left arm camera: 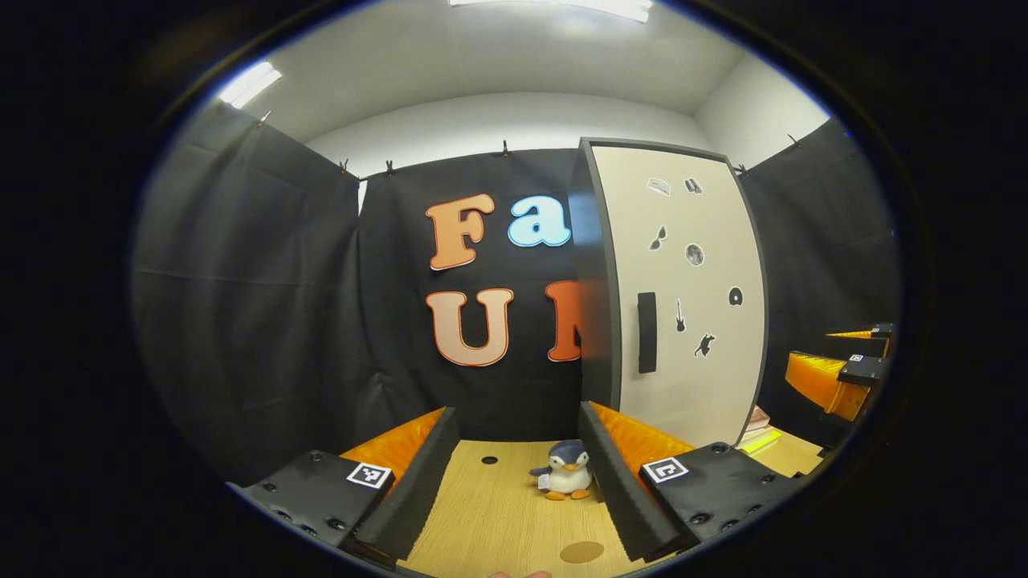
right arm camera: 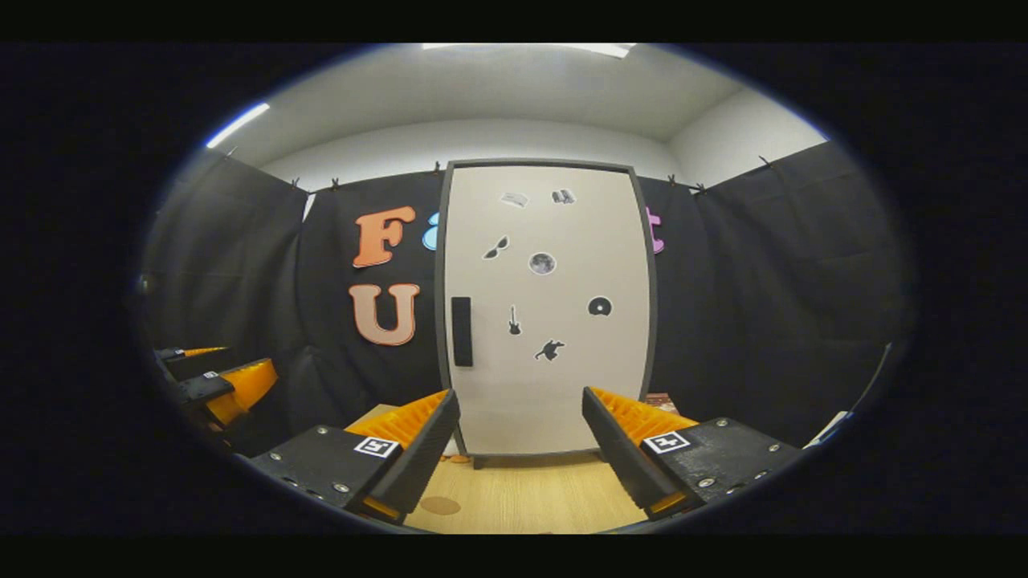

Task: Open the cabinet door with the right hand, grasp the bottle in the cabinet with the left hand and place it on the coaster, then close the cabinet door with the right hand.

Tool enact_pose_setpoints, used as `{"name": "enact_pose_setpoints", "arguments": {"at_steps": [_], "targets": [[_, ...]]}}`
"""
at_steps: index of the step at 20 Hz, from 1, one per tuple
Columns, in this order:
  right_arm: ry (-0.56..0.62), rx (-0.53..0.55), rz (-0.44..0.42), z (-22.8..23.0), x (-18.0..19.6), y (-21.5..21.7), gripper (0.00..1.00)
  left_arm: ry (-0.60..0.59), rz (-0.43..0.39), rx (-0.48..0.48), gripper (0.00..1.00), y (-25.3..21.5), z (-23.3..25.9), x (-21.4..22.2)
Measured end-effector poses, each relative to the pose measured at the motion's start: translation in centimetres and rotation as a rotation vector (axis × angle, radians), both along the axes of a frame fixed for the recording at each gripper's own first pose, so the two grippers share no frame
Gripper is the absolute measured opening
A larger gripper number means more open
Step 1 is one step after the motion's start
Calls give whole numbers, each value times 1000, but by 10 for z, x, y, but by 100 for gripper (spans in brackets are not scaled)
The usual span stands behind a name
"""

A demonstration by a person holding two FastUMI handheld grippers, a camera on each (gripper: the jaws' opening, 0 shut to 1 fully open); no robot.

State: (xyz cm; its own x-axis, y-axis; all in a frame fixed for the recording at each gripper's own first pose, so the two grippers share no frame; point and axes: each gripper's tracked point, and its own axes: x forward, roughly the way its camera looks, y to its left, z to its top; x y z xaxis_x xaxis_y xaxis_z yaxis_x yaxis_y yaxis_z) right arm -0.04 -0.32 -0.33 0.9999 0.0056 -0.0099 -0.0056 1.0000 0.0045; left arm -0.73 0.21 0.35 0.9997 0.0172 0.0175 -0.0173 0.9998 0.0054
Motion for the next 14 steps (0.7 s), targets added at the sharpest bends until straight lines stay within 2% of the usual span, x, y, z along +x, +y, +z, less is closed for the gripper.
{"name": "enact_pose_setpoints", "arguments": {"at_steps": [2, 8, 9, 10, 13, 14], "targets": [[0, 6, 0, 1, 1, 0, 95, 7, 1, -4, 95, 2, -3, 0], [-3, 13, 4, 2, 6, 3, 95, 7, 4, -4, 98, 4, -3, 2], [-2, 13, 7, 2, 8, 5, 95, 8, 4, -4, 95, 4, -3, 4], [0, 13, 10, 2, 12, 7, 95, 8, 4, -5, 98, 5, -3, 5], [1, 19, 16, 3, 23, 13, 95, 15, 2, -12, 95, 8, -8, 8], [-2, 22, 21, 4, 28, 16, 95, 15, 2, -13, 98, 9, -8, 9]]}}
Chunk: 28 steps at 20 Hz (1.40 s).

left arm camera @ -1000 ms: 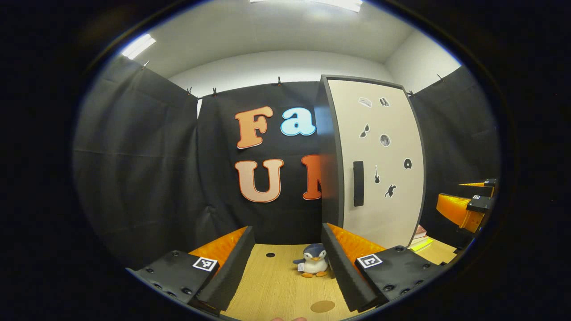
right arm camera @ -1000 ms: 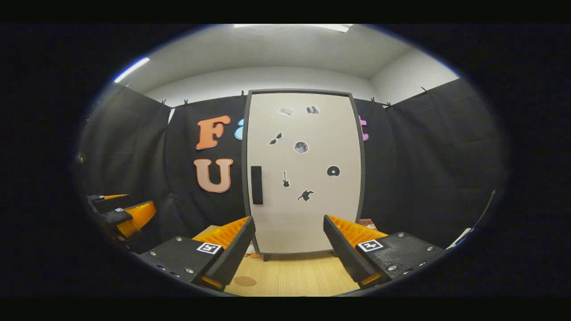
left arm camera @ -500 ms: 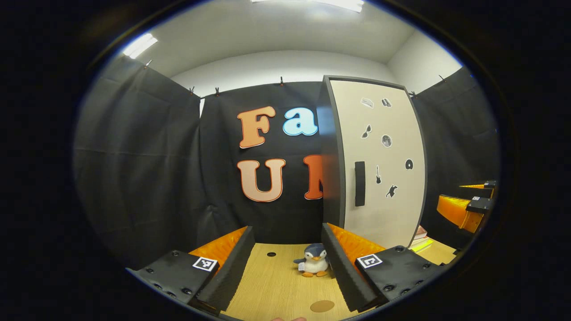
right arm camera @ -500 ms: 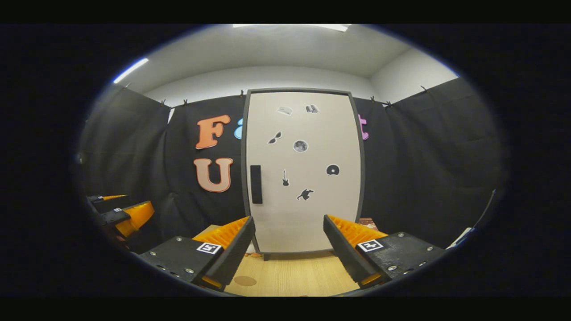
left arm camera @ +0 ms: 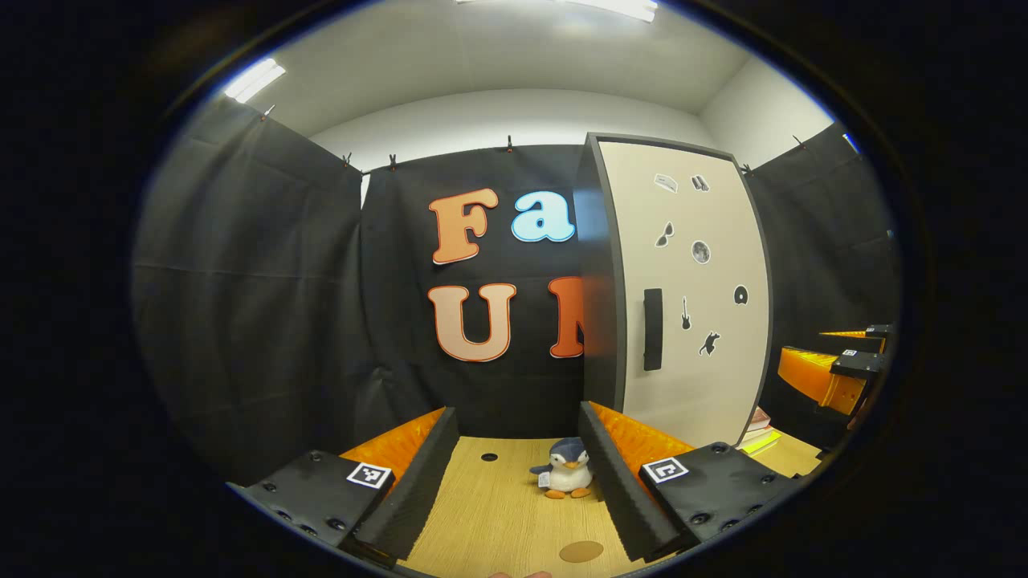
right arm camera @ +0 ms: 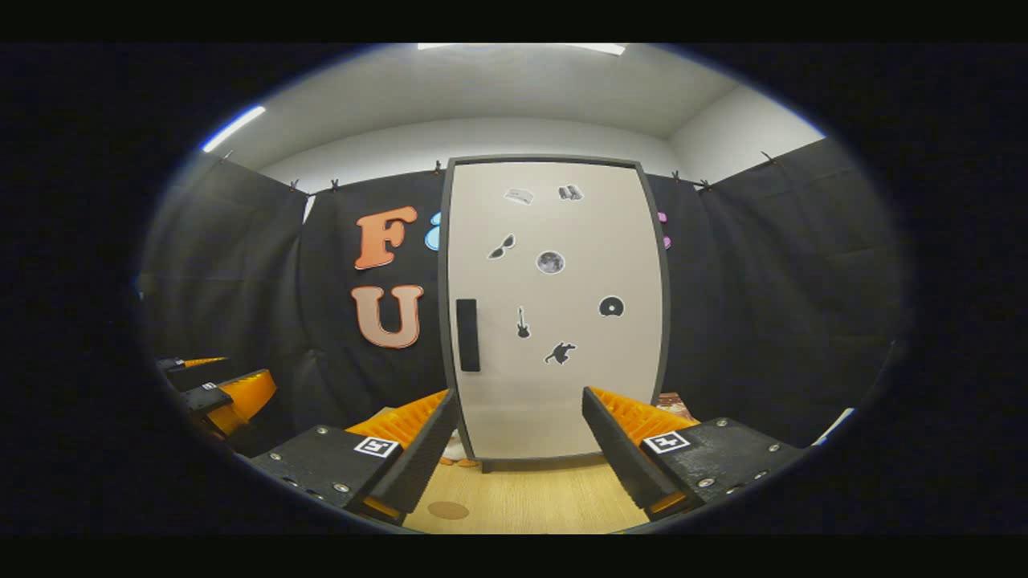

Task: Open the cabinet door with the right hand, grasp the bottle in the cabinet with the left hand and place it on the coaster, then close the cabinet door with the right hand.

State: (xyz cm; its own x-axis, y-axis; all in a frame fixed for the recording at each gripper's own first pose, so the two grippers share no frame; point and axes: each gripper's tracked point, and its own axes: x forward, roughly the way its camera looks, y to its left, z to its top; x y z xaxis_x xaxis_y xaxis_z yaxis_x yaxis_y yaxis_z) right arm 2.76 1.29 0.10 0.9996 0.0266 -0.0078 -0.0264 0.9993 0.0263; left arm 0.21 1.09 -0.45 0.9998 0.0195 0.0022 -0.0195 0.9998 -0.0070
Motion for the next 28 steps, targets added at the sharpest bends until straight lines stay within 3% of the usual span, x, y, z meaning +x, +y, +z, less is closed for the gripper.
{"name": "enact_pose_setpoints", "arguments": {"at_steps": [15, 28], "targets": [[-14, -19, 52, 9, 113, 59, 95, 4, 15, -1, 98, 39, -11, 34], [16, -14, 28, -7, 229, 79, 94, 20, 31, 15, 98, 73, -23, 68]]}}
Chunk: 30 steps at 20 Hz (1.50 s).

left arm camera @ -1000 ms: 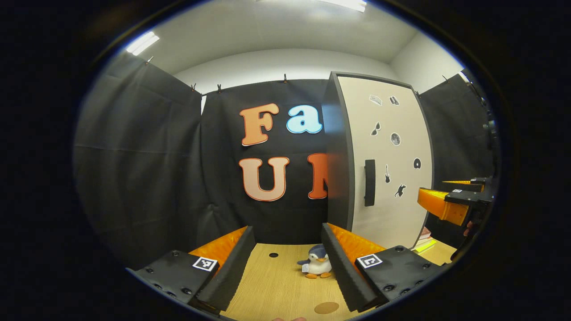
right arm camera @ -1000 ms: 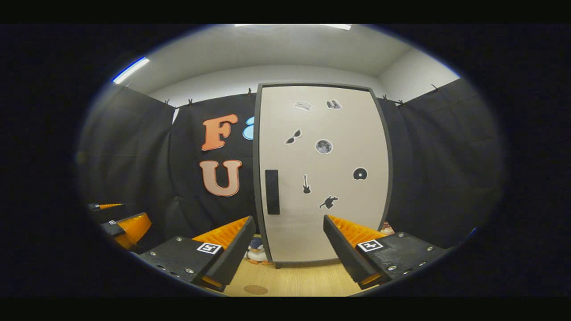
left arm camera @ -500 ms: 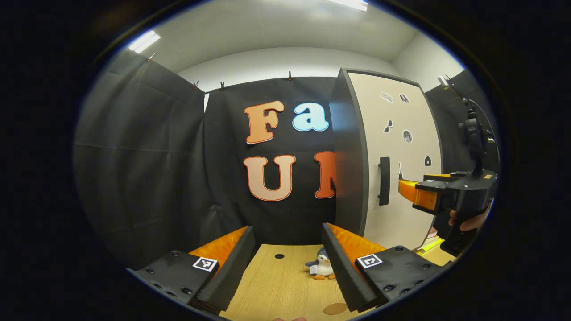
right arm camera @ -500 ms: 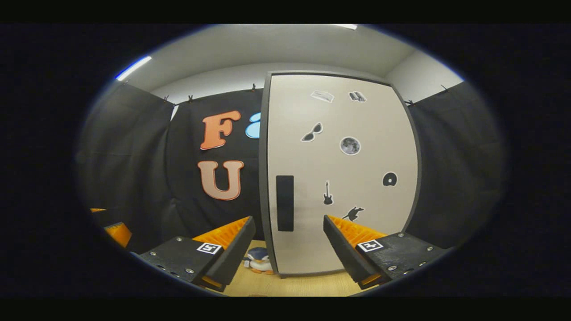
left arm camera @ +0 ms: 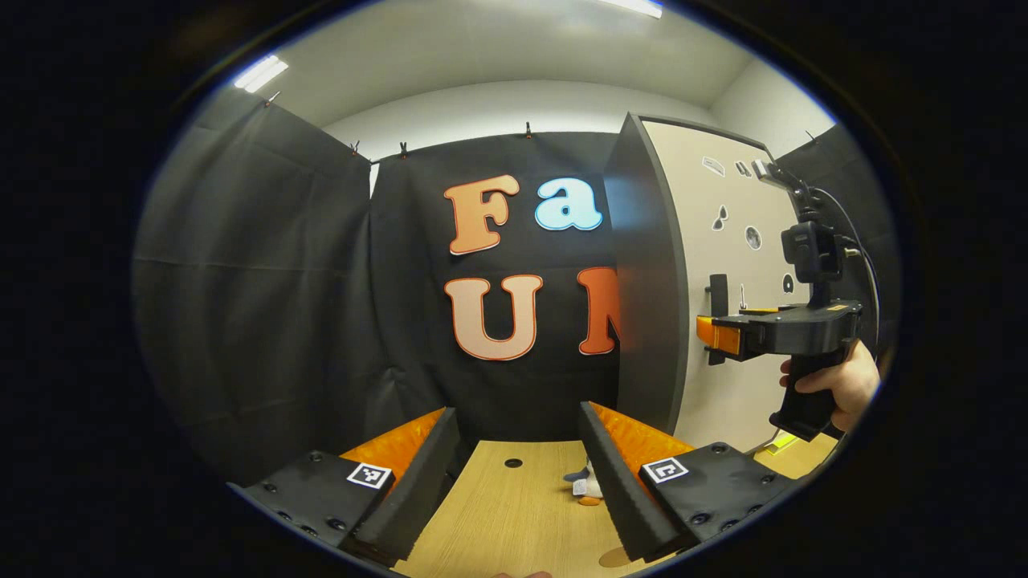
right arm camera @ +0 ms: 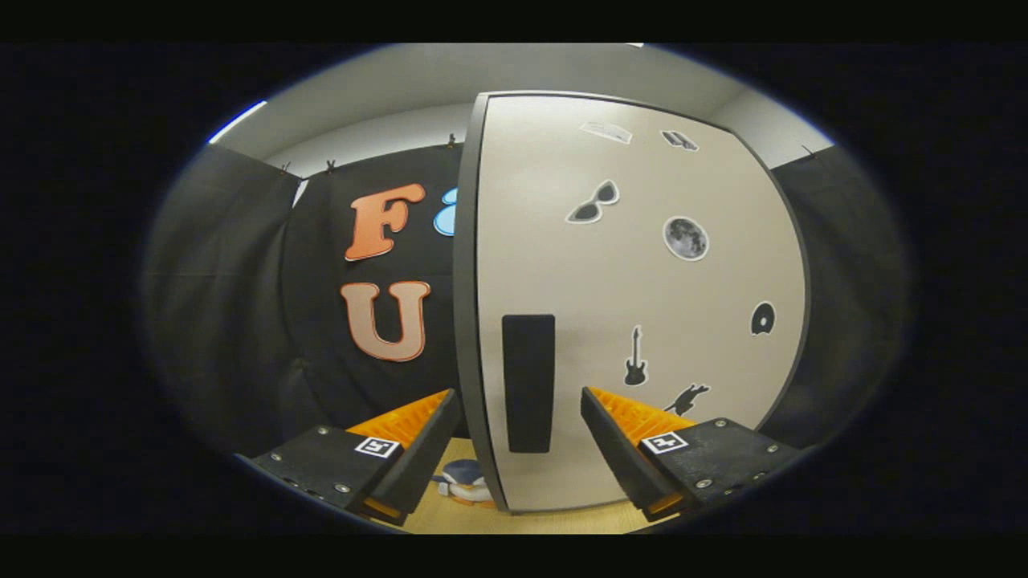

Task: Open the cabinet door with the right hand, grasp the bottle in the cabinet with the left hand and place it on the coaster, then close the cabinet door with the right hand.

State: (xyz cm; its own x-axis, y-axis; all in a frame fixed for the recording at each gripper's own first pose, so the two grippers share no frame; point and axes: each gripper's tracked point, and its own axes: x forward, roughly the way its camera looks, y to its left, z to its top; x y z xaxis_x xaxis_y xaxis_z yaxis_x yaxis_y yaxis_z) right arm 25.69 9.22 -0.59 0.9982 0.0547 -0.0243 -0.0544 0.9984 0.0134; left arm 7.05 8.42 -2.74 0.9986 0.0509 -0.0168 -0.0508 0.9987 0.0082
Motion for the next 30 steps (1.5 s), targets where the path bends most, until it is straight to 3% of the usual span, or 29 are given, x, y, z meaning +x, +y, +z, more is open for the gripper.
{"name": "enact_pose_setpoints", "arguments": {"at_steps": [3, 5, 7, 8, 9, 10, 14, 15, 17, 20, 25, 28, 30], "targets": [[4, -12, -14, -7, 13, -2, 85, 10, 1, -2, 95, 5, -5, 4], [7, -7, -18, -9, 18, -2, 71, 15, 1, -5, 98, 7, -8, 6], [5, -3, -37, -8, 21, -6, 67, 23, 1, -8, 98, 9, -11, 7], [-1, -10, -49, -7, 22, -9, 56, 26, -1, -10, 98, 10, -12, 7], [0, -7, -49, -7, 22, -9, 52, 27, -3, -12, 95, 9, -13, 7], [3, 4, -49, -8, 21, -9, 37, 29, -5, -13, 98, 9, -14, 8], [6, 1, -38, -8, 17, -9, 33, 34, -18, -14, 98, 7, -16, 10], [10, 8, -36, -7, 14, -10, 28, 35, -20, -15, 95, 7, -18, 11], [17, 17, -27, -7, 8, -9, 29, 40, -26, -19, 95, 5, -19, 16], [22, 29, -13, -2, -8, -10, 20, 37, -34, -17, 95, 3, -19, 21], [21, 48, -26, -4, -61, -31, 20, 22, -54, 1, 95, -12, -15, 24], [27, 64, -24, -8, -106, -57, 14, 27, -68, 2, 95, -22, -14, 30], [35, 70, -32, -8, -124, -70, 16, 27, -77, 1, 98, -34, -13, 21]]}}
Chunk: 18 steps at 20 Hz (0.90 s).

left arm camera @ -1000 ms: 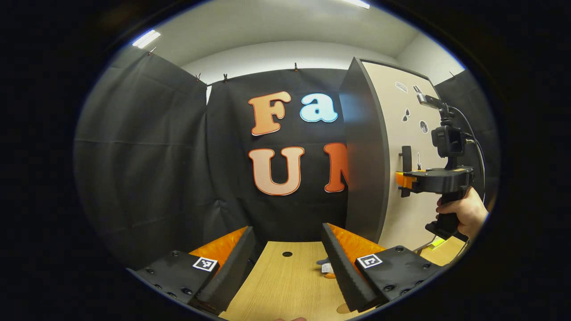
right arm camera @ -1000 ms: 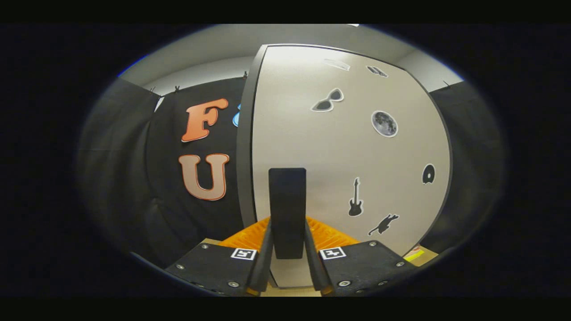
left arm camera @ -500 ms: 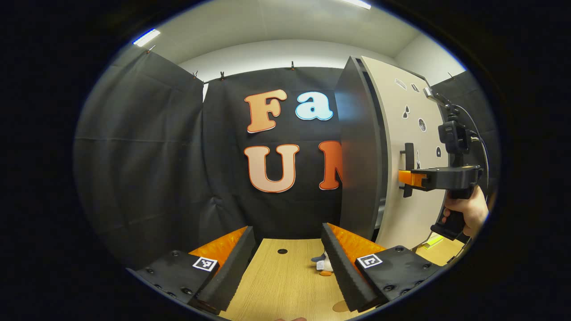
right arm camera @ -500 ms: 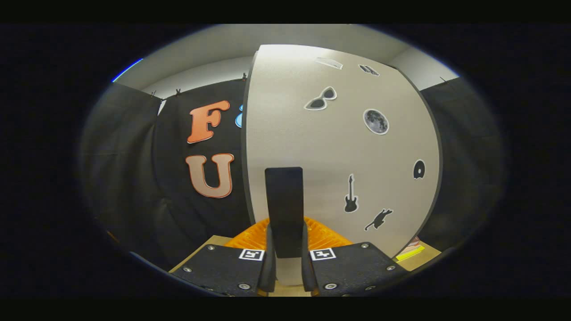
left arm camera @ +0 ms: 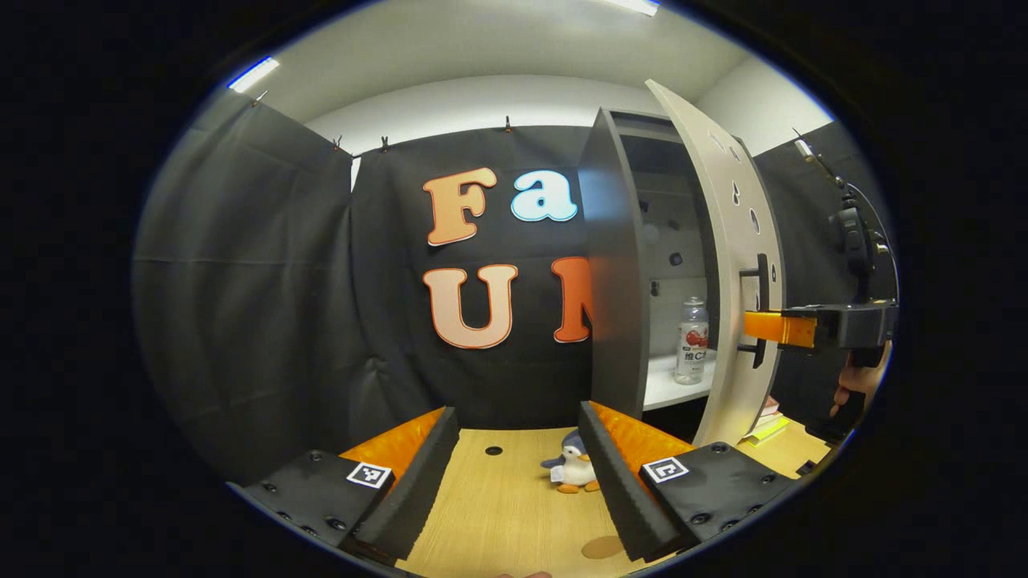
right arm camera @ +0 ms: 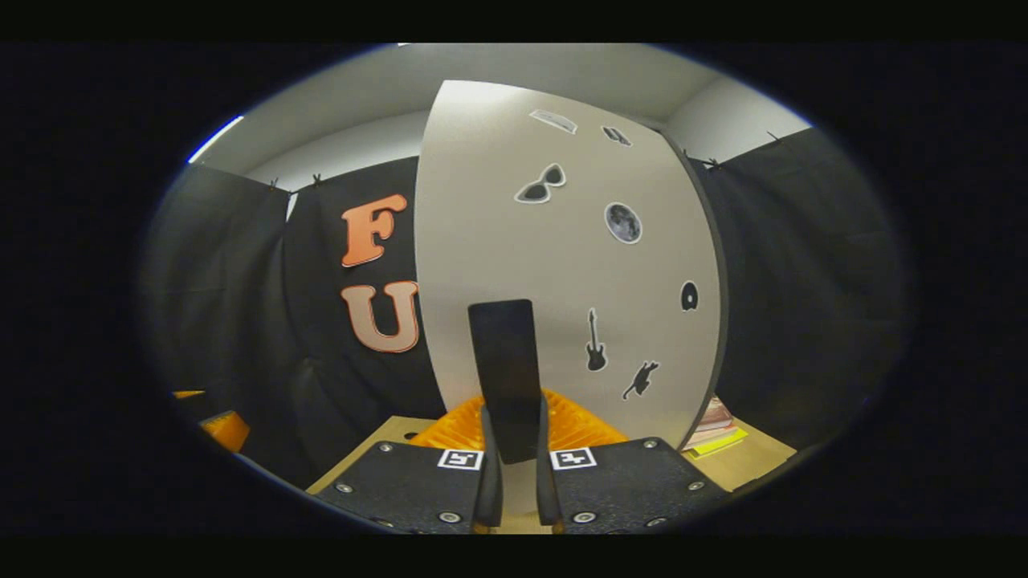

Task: Open the cabinet door with the right hand, grasp the bottle in the cabinet with the left hand and place it on the coaster, then close the cabinet door with the right hand.

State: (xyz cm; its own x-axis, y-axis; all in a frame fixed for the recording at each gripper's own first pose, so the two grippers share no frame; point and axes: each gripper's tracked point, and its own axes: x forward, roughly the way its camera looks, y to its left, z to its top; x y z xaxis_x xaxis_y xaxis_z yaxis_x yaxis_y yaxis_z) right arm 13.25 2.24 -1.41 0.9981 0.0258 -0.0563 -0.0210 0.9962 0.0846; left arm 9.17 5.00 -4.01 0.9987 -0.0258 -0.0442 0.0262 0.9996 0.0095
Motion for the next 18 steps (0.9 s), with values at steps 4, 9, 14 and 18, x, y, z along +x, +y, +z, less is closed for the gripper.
{"name": "enact_pose_setpoints", "arguments": {"at_steps": [4, 9, 14, 18], "targets": [[6, 22, 0, 0, -24, -17, 16, -13, -7, 11, 98, -18, 11, -21], [3, 45, -5, 0, -50, -44, 18, -8, -4, 22, 98, -39, 14, -32], [0, 59, -22, 3, -70, -70, 16, -16, -14, 33, 100, -66, 21, -45], [3, 83, -39, 2, -90, -99, 17, -22, -45, 27, 100, -99, 25, -57]]}}
